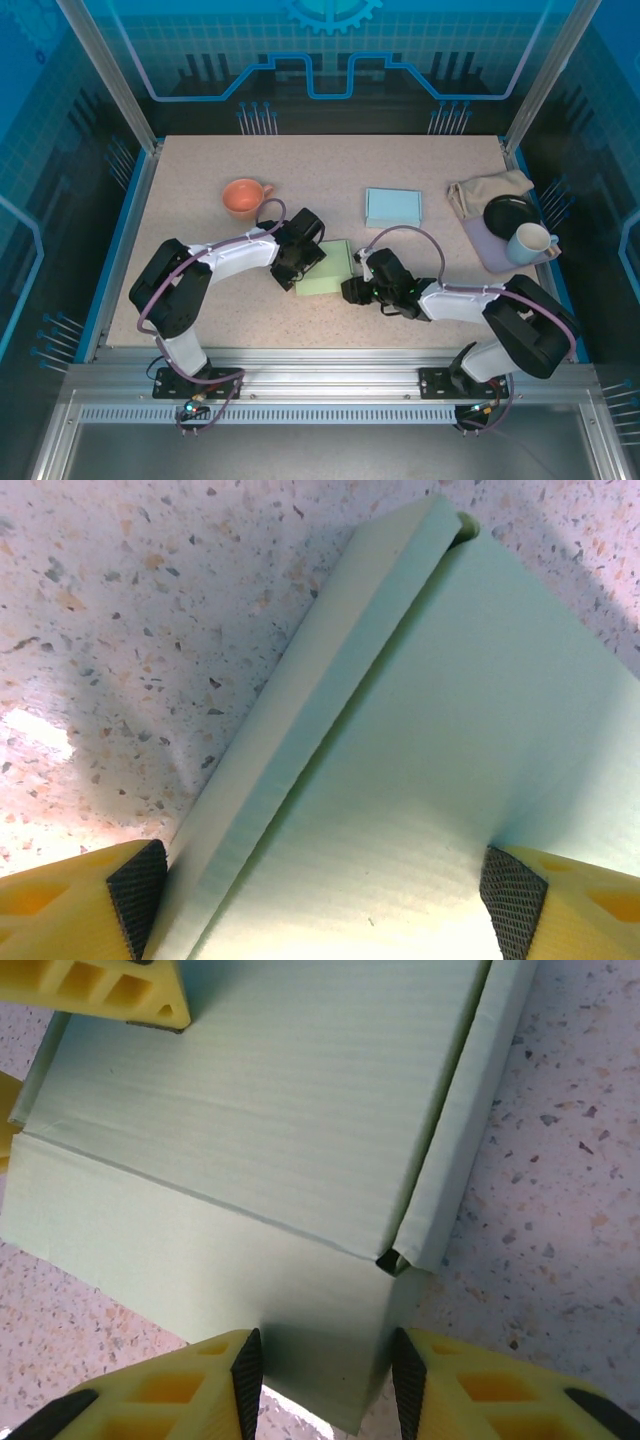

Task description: Fold the paper box

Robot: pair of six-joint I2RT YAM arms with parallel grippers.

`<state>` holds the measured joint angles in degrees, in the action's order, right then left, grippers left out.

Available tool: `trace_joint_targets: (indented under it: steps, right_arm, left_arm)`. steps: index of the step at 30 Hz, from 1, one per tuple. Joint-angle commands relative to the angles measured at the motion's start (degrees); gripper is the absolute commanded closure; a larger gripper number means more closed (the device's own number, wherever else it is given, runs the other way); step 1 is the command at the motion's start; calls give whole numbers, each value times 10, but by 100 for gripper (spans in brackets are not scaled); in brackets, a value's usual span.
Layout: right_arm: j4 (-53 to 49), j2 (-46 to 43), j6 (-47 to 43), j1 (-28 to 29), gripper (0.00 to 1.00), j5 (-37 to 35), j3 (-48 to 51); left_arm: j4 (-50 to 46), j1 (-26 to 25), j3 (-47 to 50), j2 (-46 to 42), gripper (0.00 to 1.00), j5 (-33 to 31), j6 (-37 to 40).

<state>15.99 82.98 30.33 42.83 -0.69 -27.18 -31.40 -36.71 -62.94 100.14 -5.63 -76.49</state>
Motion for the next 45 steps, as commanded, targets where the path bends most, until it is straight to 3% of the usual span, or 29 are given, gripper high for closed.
trace_joint_targets:
  steps: [1, 10, 20, 26, 33, 45]
  right_arm:
    - [45, 18, -28, 23, 59, -18, 13]
    - [157, 70, -61, 44, 62, -79, 52]
    - [244, 116, -68, 52, 58, -116, 74]
    - [199, 83, -63, 60, 58, -94, 57]
    - [148, 23, -42, 63, 61, -74, 43]
    - [108, 4, -40, 62, 61, -97, 38]
  left_arm:
    - [-54, 0, 14, 30, 16, -18, -6]
    - [-52, 0, 16, 34, 16, -16, -2]
    - [-55, 0, 15, 37, 16, -13, 3]
    - [-31, -2, 15, 35, 16, 37, -5]
    - [-40, -18, -1, 28, 16, 48, -17]
    - [-113, -24, -13, 3, 6, 13, -29]
